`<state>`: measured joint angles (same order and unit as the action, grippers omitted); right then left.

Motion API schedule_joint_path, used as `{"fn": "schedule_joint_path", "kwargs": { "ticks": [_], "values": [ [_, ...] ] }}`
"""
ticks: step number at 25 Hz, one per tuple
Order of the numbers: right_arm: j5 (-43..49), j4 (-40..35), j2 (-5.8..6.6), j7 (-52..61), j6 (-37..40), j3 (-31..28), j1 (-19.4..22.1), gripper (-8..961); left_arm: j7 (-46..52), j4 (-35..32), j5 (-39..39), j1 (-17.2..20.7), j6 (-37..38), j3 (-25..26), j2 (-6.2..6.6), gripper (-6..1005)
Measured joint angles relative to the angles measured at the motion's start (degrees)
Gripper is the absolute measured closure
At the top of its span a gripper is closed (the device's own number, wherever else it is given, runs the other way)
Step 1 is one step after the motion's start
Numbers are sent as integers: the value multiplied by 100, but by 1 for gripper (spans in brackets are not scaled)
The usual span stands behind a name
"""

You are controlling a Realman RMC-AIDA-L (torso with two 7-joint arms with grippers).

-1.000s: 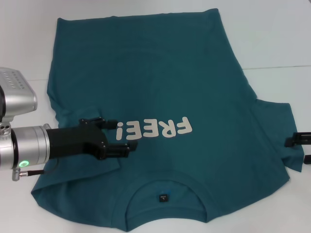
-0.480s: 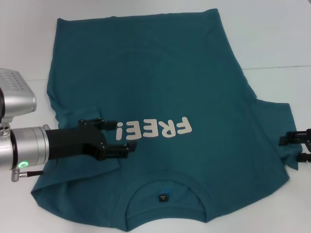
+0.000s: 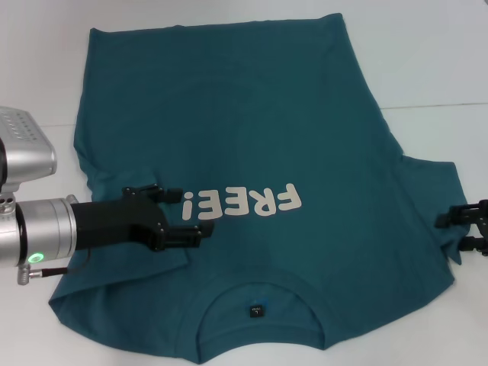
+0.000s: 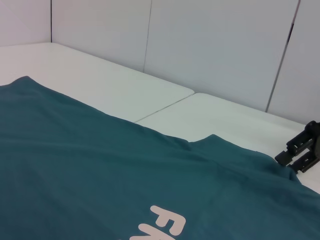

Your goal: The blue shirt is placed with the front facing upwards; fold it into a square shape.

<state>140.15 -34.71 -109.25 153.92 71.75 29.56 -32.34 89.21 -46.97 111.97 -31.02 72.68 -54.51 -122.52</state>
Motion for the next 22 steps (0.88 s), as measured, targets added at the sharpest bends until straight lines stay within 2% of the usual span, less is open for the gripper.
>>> {"fn": "schedule_joint_path", "kwargs": {
  "ticks": [4,9,15,20,22],
  "values": [
    [-2,-6,5,-19,-20,-39,32,180,0,2,2,0,0,10,0,93],
    [-6,-62,11,-105,-4,-47,42,429,-7,-4,2,0,0,12,0,93],
    [-6,-72,18,-197,8,-6,-7,678,-9,-5,2,0,-8,18,0,93],
    [-6,-76,32,-213,34,-2,-22,877,-9,-15,0,0,-9,28,3,93],
    [-6,-77,46,-216,55,-3,-23,901,-9,-16,0,0,-9,29,8,93]
  ]
}}
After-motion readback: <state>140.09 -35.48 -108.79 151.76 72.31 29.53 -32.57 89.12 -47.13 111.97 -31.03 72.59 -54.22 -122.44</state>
